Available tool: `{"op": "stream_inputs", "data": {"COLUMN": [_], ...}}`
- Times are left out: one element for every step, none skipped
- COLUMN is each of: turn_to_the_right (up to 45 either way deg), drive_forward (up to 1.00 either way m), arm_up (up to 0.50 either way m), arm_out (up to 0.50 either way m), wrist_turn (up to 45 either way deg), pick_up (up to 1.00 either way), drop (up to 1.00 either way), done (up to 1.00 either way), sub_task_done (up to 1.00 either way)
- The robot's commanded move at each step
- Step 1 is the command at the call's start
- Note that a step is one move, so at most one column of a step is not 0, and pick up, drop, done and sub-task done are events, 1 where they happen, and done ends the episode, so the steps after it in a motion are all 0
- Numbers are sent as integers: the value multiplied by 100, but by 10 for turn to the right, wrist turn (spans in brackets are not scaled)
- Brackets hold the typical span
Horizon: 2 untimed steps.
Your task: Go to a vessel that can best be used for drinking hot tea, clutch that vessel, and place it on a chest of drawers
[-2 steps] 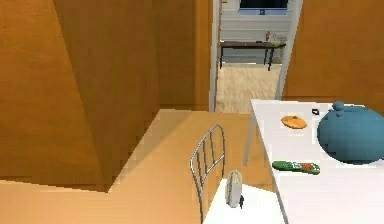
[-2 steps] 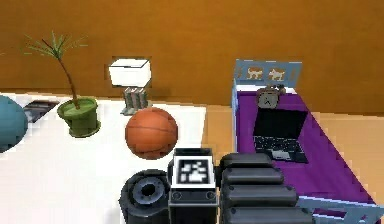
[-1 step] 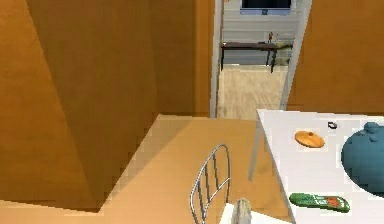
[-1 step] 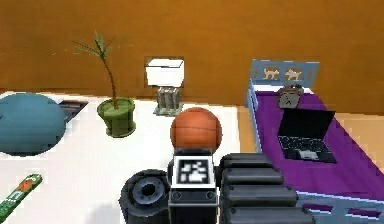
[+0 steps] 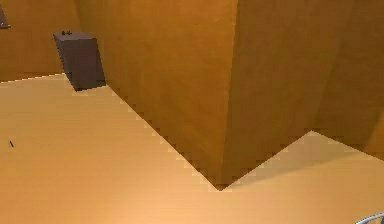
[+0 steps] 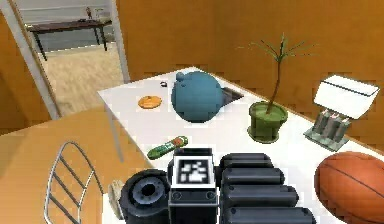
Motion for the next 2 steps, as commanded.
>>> {"op": "stream_inputs", "data": {"turn_to_the_right": [-240,0], "drive_forward": [0,50], "arm_up": [0,0], "arm_out": [0,0], "wrist_turn": [0,0], "pick_up": [0,0], "drop": [0,0], "done": [0,0], "sub_task_done": [0,0]}}
